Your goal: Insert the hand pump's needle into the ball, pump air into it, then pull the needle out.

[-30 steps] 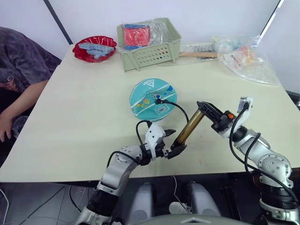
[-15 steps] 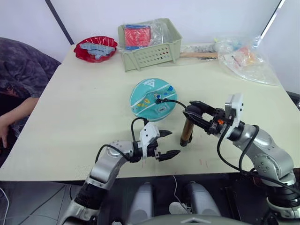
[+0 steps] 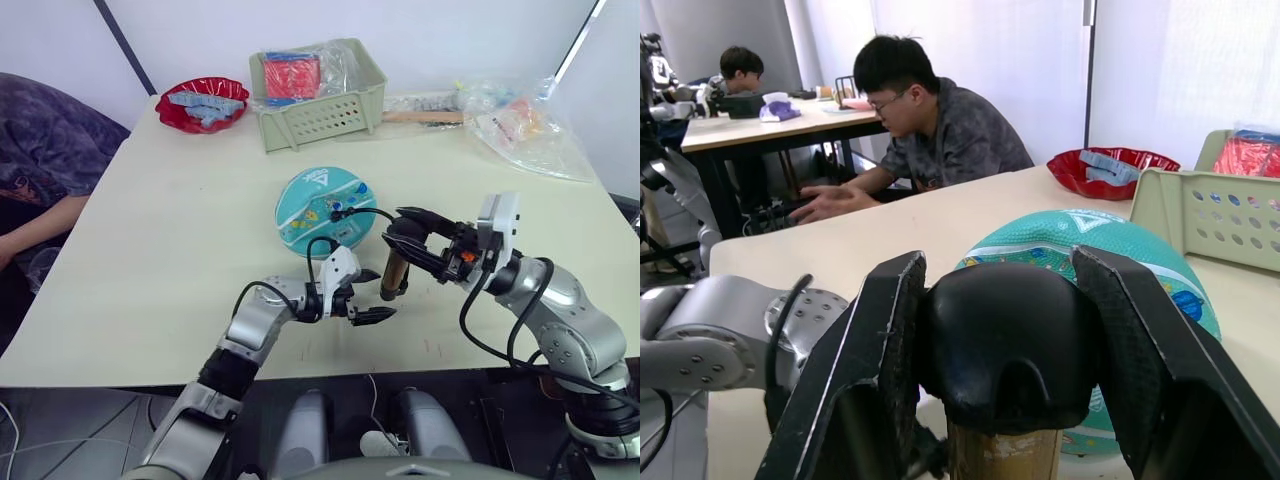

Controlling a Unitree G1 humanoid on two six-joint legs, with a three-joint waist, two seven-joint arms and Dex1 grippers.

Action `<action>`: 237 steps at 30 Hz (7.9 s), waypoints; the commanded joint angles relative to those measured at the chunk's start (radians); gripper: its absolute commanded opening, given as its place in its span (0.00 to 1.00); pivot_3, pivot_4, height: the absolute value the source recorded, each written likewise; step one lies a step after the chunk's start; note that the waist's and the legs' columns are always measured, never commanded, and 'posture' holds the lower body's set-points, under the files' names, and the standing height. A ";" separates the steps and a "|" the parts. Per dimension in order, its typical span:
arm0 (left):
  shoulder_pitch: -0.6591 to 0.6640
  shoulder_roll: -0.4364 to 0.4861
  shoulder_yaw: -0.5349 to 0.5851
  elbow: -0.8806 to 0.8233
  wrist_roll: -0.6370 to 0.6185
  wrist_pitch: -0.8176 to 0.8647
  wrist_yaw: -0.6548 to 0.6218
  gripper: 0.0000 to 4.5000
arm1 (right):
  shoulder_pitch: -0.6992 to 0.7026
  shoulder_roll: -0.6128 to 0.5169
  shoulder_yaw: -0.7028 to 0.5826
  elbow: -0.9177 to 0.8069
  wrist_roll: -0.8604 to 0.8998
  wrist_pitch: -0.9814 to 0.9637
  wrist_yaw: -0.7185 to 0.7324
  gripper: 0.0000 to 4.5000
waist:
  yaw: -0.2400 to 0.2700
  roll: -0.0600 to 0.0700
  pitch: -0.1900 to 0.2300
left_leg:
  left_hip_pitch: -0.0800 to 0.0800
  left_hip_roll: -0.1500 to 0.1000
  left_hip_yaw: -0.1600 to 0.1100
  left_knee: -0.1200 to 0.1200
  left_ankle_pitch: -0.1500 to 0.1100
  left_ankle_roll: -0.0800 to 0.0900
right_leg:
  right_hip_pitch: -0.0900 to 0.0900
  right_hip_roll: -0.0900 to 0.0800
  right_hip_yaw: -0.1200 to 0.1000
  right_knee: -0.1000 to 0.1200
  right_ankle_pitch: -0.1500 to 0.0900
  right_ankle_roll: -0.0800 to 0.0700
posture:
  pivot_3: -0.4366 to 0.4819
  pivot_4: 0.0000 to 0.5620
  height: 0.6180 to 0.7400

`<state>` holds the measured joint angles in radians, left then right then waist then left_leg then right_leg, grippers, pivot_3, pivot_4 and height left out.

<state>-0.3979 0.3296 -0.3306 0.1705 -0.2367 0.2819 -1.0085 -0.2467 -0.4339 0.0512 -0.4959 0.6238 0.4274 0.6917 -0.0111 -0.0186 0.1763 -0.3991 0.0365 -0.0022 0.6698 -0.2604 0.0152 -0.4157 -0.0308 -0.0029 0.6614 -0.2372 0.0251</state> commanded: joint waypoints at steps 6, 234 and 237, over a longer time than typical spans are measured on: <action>-0.026 -0.031 0.003 0.039 0.019 -0.055 -0.020 0.98 | -0.010 0.009 -0.013 -0.049 0.001 -0.017 -0.013 0.40 | 0.000 0.000 0.000 | 0.000 0.000 0.000 0.000 0.000 0.000 | 0.000 0.000 0.000 0.000 0.000 0.000 | 0.48 0.27 0.98; -0.026 -0.185 -0.063 0.673 0.327 -0.601 0.003 0.24 | 0.071 -0.185 -0.033 0.320 -0.046 -0.149 0.336 0.40 | 0.024 -0.003 -0.037 | 0.014 0.001 -0.001 -0.002 0.000 0.000 | 0.014 0.000 -0.001 -0.006 -0.004 0.002 | 0.48 0.27 0.98; -0.027 -0.185 -0.063 0.675 0.326 -0.600 0.002 0.24 | 0.035 -0.205 -0.080 0.276 0.008 -0.110 0.337 0.40 | 0.024 -0.003 -0.037 | 0.015 0.001 -0.002 -0.002 0.000 0.000 | 0.014 0.000 -0.001 -0.006 -0.004 0.002 | 0.48 0.27 0.98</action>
<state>-0.4658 0.1288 -0.3624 0.7805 0.0517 -0.3448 -0.9858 -0.2012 -0.6118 0.0211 -0.2047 0.6212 0.2837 1.0403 0.0127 -0.0214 0.1397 -0.3849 0.0376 -0.0042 0.6676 -0.2607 0.0153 -0.4022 -0.0315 -0.0037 0.6548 -0.2409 0.0266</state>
